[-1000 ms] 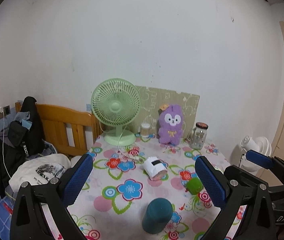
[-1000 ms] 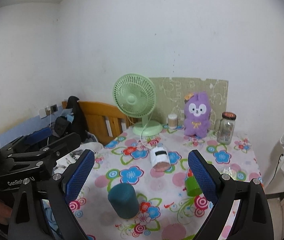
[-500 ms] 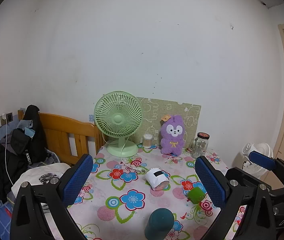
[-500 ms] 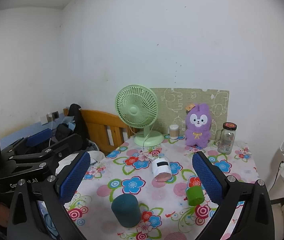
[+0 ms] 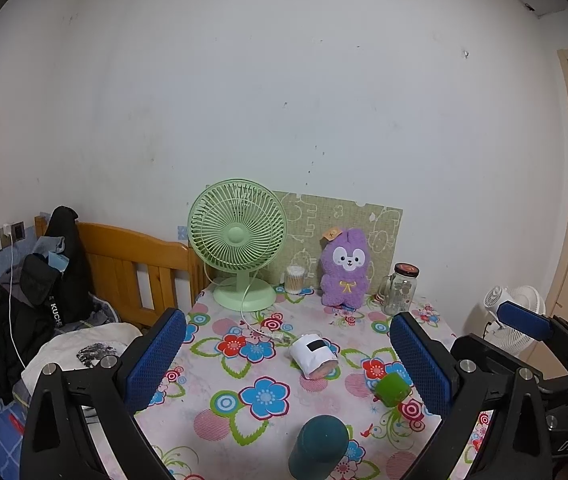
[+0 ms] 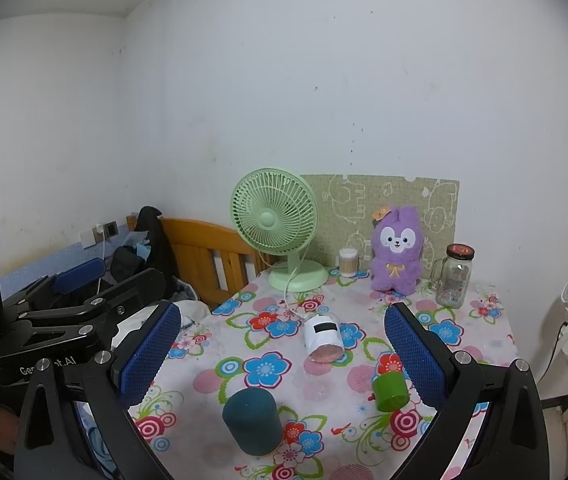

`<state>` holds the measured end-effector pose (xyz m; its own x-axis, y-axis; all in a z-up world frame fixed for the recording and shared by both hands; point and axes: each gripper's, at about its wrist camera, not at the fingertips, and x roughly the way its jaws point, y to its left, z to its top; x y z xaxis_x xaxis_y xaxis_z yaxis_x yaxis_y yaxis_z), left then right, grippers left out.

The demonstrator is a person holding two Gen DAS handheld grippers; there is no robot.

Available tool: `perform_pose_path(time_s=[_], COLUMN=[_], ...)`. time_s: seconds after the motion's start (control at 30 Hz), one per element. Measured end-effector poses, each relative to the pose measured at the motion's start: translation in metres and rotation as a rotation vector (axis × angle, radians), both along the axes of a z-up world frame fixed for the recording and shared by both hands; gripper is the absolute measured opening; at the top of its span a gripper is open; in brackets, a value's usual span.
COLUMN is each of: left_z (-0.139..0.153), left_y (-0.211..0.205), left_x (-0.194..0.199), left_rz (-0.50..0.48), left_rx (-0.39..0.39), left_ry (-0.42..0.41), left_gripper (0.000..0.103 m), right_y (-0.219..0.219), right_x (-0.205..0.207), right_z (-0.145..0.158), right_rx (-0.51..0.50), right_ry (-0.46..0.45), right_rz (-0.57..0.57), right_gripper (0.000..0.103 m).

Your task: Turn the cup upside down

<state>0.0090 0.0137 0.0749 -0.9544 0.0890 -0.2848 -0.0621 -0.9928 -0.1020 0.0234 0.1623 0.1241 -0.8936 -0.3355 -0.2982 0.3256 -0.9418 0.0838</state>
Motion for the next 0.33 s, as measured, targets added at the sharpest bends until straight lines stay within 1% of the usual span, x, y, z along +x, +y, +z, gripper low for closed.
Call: perform_pose_path(time_s=[0.33], left_z=[-0.0007], left_y=[0.0013], left_x=[-0.0003], left_rz=[0.001], left_rx=[-0.001], left_ry=[0.003], left_gripper=[0.103], right_y=[0.0002], right_x=[-0.0001], right_z=[-0.0002], right_rx=[-0.001], right_ry=[0.0], right_rz=[-0.001], right_gripper=[0.103])
